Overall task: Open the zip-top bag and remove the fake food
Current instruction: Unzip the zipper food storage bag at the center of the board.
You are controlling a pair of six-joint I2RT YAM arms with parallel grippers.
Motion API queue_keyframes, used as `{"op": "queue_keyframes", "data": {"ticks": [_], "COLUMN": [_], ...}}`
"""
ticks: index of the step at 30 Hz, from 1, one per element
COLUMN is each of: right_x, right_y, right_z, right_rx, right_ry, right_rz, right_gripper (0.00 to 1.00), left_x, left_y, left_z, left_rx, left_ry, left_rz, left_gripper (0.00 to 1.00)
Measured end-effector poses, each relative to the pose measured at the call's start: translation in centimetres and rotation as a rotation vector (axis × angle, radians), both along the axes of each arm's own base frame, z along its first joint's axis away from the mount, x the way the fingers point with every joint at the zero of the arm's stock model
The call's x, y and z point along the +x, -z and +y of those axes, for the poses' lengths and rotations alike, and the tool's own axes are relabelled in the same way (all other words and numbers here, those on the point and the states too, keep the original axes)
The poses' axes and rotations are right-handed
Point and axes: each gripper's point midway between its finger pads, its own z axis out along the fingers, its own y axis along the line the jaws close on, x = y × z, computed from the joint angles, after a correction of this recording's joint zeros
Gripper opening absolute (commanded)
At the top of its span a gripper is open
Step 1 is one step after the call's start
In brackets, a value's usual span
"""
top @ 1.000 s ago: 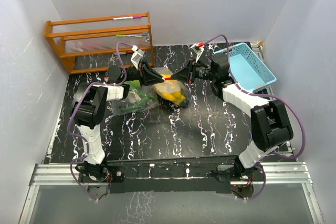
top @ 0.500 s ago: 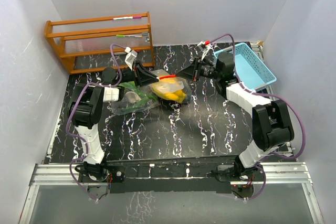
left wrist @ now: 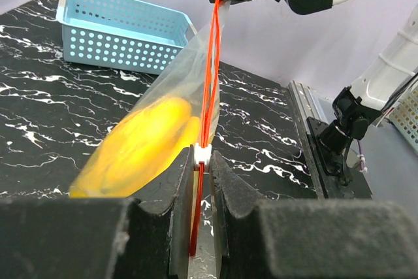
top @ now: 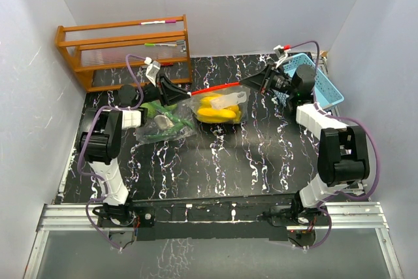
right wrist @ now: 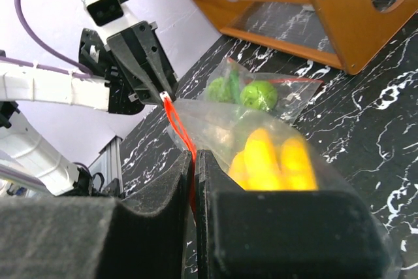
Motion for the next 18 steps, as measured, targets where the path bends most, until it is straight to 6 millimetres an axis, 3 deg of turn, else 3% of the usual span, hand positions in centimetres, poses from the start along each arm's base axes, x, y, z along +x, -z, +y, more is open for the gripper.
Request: {"op": "queue_keyframes", "data": {"ticks": [8, 11, 14, 18], "right_x": [1.1, 0.9, 0.7, 2.0], "right_y": [-0.9, -1.0, -1.0, -1.5], "right_z": [-3.8, -3.8, -3.6, -2.6], "right_rx": [0.033, 0.036, 0.035, 0.028], "right_ry": [0.067, 0.057, 0.032, 0.005], "right_rz": [0.0, -0.004, -0.004, -0.024], "right_gripper": [0.08, 0.08, 0.08, 0.08], "left_x": [-0.7, -1.3, -1.9, -1.4], "left_y": [-1.8, -2.2, -2.8, -4.1], "left_z": [0.9, 1.0, 1.2, 1.7], "left_rx": [-0.01, -0.01, -0.003, 0.007], "left_ry": [-0.032, -0.041, -0.068, -0.133], "left_rz": [-0.045, -0.07, -0.111, -0.151], "left_gripper": [0.02, 0.08, 0.07, 0.05]}}
